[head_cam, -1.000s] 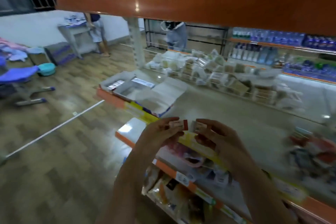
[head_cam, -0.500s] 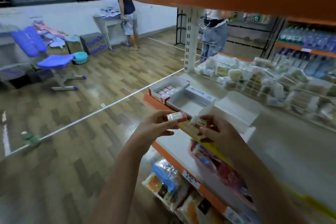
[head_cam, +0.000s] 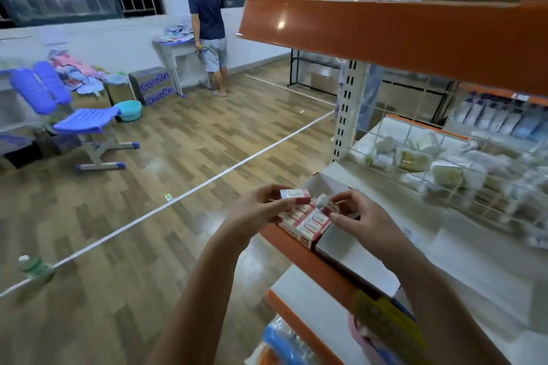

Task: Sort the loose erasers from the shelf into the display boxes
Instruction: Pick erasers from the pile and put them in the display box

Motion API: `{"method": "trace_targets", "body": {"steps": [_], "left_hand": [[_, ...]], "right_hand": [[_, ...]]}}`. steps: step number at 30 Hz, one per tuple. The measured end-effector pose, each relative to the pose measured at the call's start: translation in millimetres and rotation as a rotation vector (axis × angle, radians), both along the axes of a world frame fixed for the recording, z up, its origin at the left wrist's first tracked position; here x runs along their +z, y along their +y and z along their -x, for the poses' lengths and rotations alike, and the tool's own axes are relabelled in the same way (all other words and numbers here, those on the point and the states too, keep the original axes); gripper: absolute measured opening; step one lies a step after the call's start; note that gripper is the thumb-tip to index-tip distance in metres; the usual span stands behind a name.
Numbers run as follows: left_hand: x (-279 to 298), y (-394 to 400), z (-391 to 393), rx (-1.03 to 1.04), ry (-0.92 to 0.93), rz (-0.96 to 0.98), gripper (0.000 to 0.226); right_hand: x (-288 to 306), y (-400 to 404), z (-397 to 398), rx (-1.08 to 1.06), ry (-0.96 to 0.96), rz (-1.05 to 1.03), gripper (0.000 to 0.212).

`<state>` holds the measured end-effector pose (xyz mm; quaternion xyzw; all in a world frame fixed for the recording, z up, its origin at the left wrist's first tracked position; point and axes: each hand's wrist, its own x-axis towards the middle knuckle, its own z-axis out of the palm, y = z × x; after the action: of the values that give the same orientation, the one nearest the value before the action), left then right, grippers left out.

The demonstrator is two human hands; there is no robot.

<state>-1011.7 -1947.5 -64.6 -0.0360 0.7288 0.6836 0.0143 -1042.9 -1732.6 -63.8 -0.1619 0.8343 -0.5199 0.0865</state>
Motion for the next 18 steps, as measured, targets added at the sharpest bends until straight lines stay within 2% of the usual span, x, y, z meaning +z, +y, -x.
{"method": "trace_targets", "body": {"steps": [10,14,18], "left_hand": [[-9,-17,94,-0.337,-0.031,0.112,0.020],[-15,-18,123,-0.439,0.004,0.140,0.021],[-23,-22,146,-0.494,0.054,0.163,0.020]], "right_hand": [[-4,-12,53,-0.296,0.017,-0.188,0.017],[-14,-29,64,-0.353,0.066,-0.429,0.020],[-27,-48,75,-0.370,0.244,-0.714,0.017]]}}
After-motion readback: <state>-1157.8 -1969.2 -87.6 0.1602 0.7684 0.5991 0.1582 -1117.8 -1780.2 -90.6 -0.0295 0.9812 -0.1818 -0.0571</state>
